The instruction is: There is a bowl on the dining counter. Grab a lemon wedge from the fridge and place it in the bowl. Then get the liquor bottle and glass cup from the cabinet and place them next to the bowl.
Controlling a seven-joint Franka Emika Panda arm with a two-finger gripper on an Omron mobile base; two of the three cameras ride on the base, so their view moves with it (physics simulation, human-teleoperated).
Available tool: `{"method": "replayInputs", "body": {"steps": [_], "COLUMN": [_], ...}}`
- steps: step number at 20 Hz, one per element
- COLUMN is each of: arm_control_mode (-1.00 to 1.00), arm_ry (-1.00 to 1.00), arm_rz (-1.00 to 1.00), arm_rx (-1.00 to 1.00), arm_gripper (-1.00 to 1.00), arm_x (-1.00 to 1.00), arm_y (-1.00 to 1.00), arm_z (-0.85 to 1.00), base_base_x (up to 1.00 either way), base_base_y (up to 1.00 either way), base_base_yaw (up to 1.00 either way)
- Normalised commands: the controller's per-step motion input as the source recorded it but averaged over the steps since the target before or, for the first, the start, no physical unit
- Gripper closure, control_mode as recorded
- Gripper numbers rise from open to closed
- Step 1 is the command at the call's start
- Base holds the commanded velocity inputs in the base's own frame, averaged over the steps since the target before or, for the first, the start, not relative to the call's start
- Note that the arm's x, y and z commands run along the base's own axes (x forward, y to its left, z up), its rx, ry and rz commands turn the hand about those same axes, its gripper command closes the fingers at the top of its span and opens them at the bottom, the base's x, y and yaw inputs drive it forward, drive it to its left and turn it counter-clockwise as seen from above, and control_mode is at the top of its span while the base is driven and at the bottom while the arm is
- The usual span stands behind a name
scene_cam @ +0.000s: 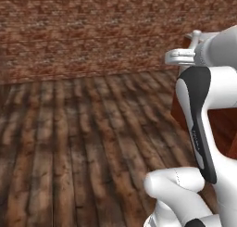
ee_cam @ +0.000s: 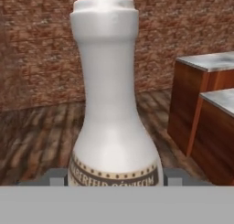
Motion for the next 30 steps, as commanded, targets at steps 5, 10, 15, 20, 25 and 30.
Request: {"method": "replayInputs", "body": {"steps": [5,10,15,20,25,30], "arm_control_mode": [1.00,1.00,1.00,1.00,1.00,1.00], "arm_ry": [0.00,0.00,0.00,0.00,0.00,0.00], "arm_rz": [0.00,0.00,0.00,0.00,0.00,0.00], "arm_rx": [0.00,0.00,0.00,0.00,0.00,0.00], "arm_gripper": [1.00,1.00,1.00,1.00,1.00,1.00], "arm_x": [0.00,0.00,0.00,0.00,0.00,0.00], "arm_y": [0.00,0.00,0.00,0.00,0.00,0.00], "arm_z": [0.00,0.00,0.00,0.00,0.00,0.00], "base_base_x": [1.00,1.00,1.00,1.00,1.00,0.99], "base_base_y": [0.00,0.00,0.07,0.18,0.35,0.47], "base_base_yaw": [-0.31,-0.35,-0.37,-0.40,-0.46,-0.47]}}
